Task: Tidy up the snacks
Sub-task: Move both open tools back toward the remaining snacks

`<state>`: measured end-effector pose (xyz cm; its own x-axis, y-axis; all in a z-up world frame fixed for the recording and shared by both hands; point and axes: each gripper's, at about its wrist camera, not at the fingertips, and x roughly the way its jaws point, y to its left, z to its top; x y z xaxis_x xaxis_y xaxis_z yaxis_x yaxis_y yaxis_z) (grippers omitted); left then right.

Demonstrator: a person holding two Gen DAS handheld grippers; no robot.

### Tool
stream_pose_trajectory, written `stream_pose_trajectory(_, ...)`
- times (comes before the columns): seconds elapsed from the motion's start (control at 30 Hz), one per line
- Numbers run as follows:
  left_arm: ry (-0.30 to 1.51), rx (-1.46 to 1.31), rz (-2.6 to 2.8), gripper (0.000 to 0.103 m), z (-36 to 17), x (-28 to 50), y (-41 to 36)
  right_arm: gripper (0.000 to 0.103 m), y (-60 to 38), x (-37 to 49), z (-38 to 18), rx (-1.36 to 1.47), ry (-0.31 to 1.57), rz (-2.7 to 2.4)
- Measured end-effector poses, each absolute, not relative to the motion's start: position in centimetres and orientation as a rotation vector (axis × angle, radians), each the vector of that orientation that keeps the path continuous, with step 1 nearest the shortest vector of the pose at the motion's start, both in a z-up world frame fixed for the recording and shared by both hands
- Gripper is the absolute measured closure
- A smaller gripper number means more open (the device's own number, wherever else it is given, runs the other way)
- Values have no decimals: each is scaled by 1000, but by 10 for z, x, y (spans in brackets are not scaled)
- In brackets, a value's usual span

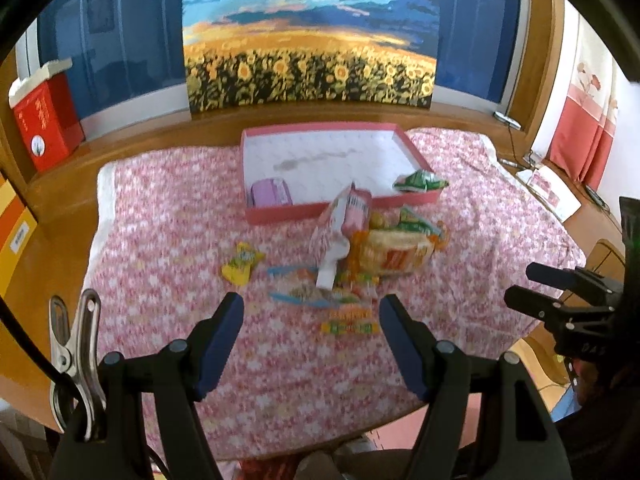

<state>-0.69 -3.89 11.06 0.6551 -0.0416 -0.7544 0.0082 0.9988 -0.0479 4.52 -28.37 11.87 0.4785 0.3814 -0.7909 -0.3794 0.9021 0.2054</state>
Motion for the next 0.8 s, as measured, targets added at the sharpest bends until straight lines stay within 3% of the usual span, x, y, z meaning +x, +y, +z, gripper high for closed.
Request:
stream_pose_trajectory(0.4, 1009, -127, -10, 29, 67, -32, -34, 31, -271, 30, 82, -29, 1112, 518)
stream_pose_trajectory(0.8, 951, -139, -144, 33, 77, -5, -46, 31, -287, 31, 91, 25, 1065, 466)
